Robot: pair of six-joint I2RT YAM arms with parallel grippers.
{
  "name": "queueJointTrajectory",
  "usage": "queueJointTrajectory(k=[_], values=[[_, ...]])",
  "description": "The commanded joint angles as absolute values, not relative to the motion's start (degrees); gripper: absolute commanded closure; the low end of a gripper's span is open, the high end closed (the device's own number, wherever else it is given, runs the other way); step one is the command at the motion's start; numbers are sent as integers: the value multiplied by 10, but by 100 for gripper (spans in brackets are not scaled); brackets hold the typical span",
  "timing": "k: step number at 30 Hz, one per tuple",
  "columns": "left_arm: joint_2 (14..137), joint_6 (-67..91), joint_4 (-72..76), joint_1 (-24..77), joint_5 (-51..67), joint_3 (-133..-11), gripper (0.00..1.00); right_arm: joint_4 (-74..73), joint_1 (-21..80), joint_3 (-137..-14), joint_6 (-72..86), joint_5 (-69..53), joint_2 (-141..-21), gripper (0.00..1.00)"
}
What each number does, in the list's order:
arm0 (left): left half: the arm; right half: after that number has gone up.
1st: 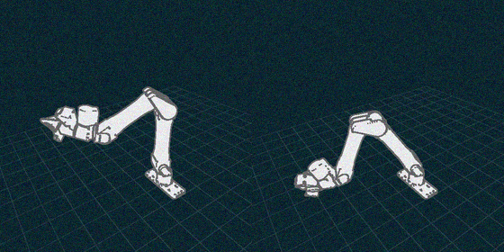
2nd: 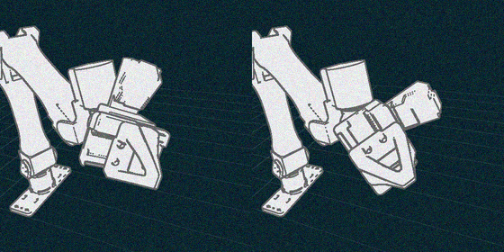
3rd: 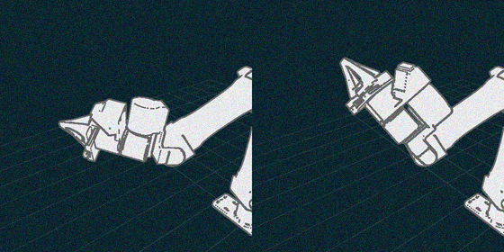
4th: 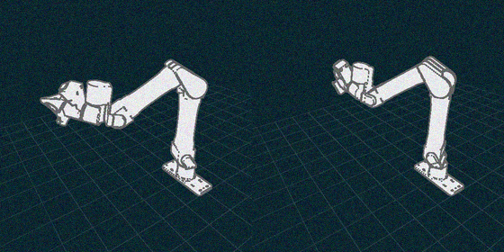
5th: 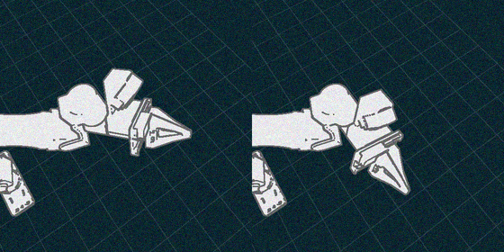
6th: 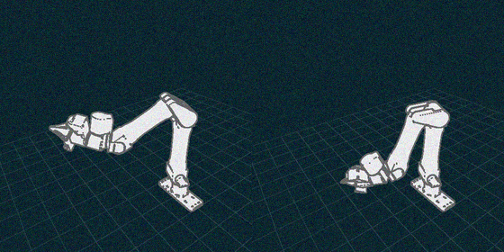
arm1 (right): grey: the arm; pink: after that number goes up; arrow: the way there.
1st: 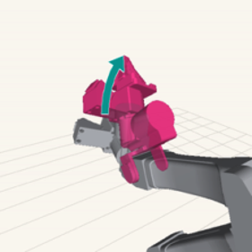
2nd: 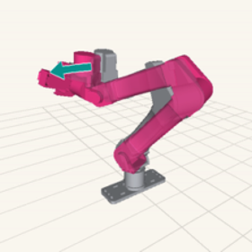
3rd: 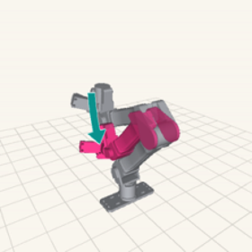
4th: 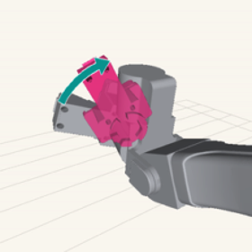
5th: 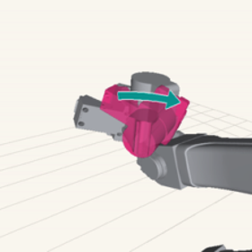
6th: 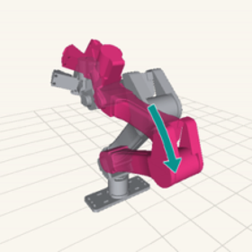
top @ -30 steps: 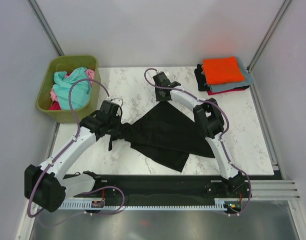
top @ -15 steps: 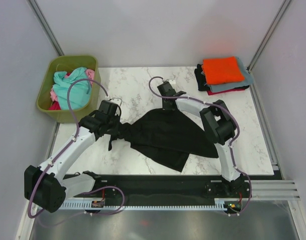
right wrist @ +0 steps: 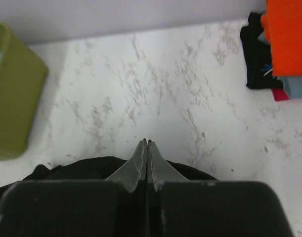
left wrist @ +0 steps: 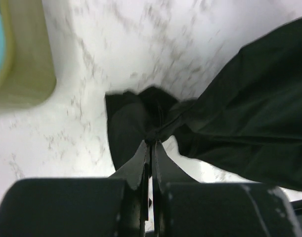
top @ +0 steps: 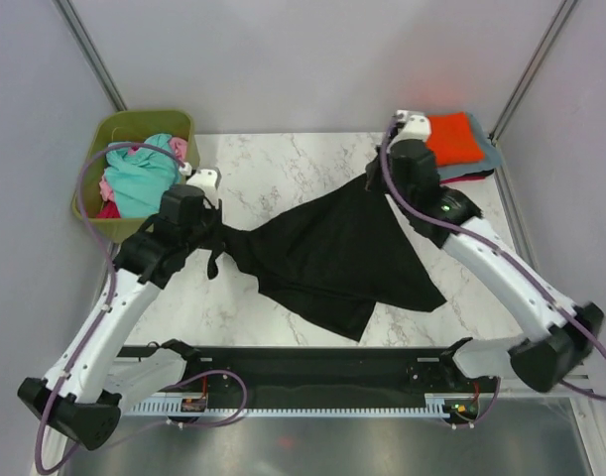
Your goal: Fold and stack the t-shirts
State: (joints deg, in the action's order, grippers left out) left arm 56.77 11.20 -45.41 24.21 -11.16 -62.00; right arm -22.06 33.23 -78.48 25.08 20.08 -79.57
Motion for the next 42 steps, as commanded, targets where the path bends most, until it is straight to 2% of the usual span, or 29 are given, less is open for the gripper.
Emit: queueJointTrajectory(k=[1,8,18,27,32,39,42], values=[[527,59,-456,250,-63,-740,98,-265,340,-782,250,221,-692,100],[517,-36,-456,253,3,-933,98,-296,346,-821,245,196,-493,100],[491,-120,-414,253,154,-1097,98,-311,342,-931,152,140,-410,100],[468,-141,-386,253,184,-1139,98,-368,236,-1044,116,122,-433,100],[490,-184,-386,253,183,-1131,98,-388,210,-1038,93,201,-474,100],[609,-227,-370,253,147,-1078,98,-359,210,-931,80,329,-604,100],[720,-278,-360,253,85,-1070,98,-338,186,-902,87,379,-710,100]])
